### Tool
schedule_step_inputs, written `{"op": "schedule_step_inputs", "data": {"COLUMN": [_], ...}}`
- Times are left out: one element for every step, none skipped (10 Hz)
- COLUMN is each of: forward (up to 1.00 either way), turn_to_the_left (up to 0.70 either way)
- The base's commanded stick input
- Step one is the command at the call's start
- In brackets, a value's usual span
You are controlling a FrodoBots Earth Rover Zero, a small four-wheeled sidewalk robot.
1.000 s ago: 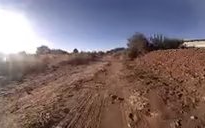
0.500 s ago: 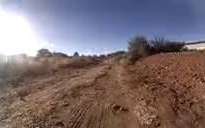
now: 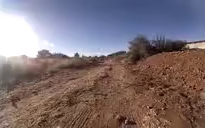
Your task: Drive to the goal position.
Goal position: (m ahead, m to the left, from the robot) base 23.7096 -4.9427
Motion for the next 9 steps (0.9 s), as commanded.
{"op": "schedule_step_inputs", "data": {"forward": [0.5,0.5,0.5,0.5,0.5,0.5,0.5,0.5,0.5], "turn_to_the_left": [0.0,0.0,0.0,0.0,0.0,0.0,0.0,-0.14,-0.44]}}
